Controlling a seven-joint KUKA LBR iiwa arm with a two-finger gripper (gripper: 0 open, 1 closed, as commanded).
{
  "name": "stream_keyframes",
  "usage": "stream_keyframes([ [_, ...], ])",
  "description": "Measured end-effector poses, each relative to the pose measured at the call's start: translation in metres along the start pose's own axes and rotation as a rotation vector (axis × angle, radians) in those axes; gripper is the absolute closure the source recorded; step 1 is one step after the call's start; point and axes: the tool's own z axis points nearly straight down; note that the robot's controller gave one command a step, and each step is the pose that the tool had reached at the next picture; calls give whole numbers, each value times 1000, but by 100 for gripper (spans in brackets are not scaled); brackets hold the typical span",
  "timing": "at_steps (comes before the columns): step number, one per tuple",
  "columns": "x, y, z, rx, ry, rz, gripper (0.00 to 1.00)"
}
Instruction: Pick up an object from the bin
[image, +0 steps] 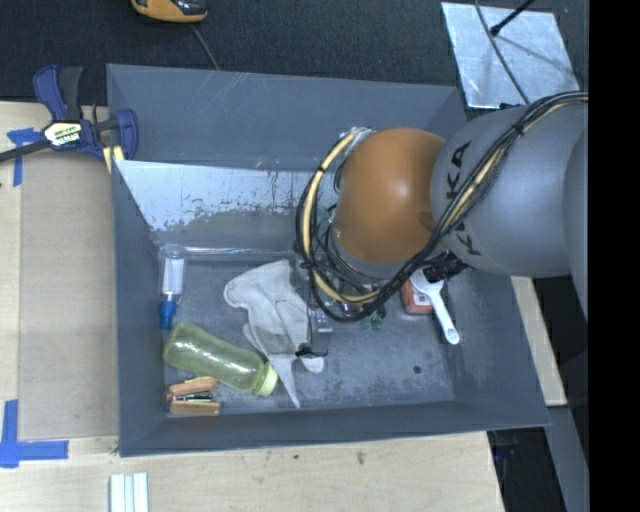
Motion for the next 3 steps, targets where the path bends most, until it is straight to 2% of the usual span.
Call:
stream_keyframes([
  [1, -2, 0, -5, -1, -9, 3, 0],
  [2, 4, 63, 34, 0, -9, -83, 0],
  [3, 9, 11, 24, -1, -6, -28, 0],
])
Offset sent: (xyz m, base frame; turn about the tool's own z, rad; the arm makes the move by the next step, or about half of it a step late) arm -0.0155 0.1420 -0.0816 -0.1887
